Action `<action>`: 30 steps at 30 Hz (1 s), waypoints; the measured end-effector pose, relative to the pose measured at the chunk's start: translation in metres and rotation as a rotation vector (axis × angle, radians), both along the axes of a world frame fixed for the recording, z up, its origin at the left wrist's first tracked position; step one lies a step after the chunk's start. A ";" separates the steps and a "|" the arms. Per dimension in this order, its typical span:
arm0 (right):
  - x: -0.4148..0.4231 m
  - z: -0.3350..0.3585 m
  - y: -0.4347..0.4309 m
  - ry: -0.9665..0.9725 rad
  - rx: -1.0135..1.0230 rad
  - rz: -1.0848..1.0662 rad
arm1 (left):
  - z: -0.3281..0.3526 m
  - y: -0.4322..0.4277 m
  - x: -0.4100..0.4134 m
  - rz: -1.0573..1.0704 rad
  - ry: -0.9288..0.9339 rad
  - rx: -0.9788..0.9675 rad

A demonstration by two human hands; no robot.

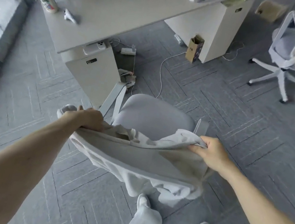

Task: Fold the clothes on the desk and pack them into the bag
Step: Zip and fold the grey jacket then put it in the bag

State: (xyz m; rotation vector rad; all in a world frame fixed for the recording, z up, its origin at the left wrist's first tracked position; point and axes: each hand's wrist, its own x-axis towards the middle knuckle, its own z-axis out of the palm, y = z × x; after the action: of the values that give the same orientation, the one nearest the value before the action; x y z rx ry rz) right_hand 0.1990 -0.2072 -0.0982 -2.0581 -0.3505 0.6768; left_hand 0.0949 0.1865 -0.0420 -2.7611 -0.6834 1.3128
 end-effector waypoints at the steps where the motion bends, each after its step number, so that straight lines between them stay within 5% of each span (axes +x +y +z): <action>1: 0.002 0.003 -0.002 -0.036 0.001 -0.003 | 0.008 -0.005 -0.002 0.006 -0.071 -0.009; 17: 0.024 0.133 -0.159 -0.348 0.180 -0.193 | 0.150 -0.168 -0.018 0.203 -1.205 -0.432; 30: 0.023 0.250 -0.348 -0.446 0.411 -0.404 | 0.231 -0.405 0.031 0.312 -1.434 -1.036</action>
State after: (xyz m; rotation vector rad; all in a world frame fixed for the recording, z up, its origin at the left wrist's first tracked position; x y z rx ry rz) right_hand 0.2224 -0.5552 0.1514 -1.7869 -0.2825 -0.1018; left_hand 0.1262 -0.2188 0.1889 -4.2588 -0.3773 -1.0355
